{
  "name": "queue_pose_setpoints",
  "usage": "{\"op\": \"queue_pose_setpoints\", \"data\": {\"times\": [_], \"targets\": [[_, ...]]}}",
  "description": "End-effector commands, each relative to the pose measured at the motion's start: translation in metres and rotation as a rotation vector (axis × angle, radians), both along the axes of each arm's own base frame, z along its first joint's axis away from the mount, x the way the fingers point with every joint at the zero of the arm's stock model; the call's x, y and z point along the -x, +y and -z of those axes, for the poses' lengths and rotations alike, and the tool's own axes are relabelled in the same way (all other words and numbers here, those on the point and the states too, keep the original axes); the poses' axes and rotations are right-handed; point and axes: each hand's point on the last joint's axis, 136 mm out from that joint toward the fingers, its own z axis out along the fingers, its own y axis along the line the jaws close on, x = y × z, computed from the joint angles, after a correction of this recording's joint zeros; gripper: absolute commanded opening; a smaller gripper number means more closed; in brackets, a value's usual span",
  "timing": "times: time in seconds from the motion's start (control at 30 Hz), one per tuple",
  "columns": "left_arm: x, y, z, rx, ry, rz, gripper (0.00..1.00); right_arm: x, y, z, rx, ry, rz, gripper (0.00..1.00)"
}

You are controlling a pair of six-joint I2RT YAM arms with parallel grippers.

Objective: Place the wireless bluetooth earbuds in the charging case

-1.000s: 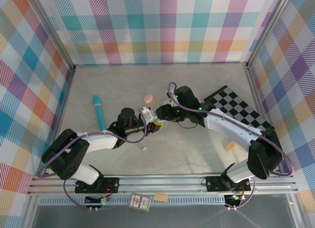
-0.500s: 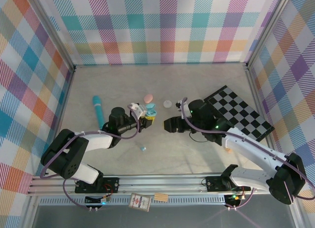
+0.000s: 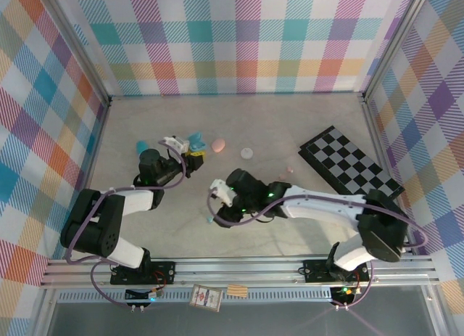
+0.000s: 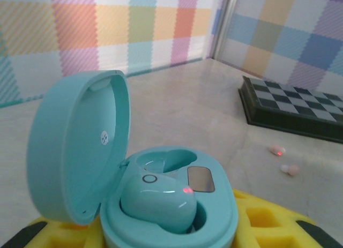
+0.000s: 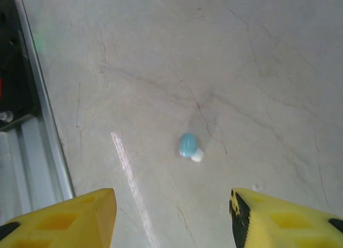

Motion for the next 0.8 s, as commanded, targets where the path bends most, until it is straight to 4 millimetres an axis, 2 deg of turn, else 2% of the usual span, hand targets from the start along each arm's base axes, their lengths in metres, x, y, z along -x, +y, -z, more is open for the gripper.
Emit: {"op": "queue_pose_setpoints", "data": {"times": [0.0, 0.17, 0.3, 0.5, 0.77], "targets": [[-0.01, 0.01, -0.03, 0.041, -0.07, 0.0, 0.31, -0.004, 0.015, 0.009, 0.094, -0.105, -0.071, 0.58], [-0.021, 0.031, -0.038, 0.04, -0.069, -0.061, 0.31, -0.006, 0.034, 0.029, 0.22, -0.148, -0.045, 0.54], [-0.028, 0.045, -0.039, 0.049, -0.07, -0.095, 0.31, -0.009, 0.043, 0.046, 0.305, -0.171, 0.006, 0.5], [-0.038, 0.063, -0.041, 0.078, -0.081, -0.135, 0.31, -0.019, 0.04, 0.064, 0.403, -0.193, 0.074, 0.48], [-0.044, 0.067, -0.042, 0.083, -0.086, -0.148, 0.31, -0.021, 0.037, 0.083, 0.468, -0.188, 0.085, 0.47]]}}
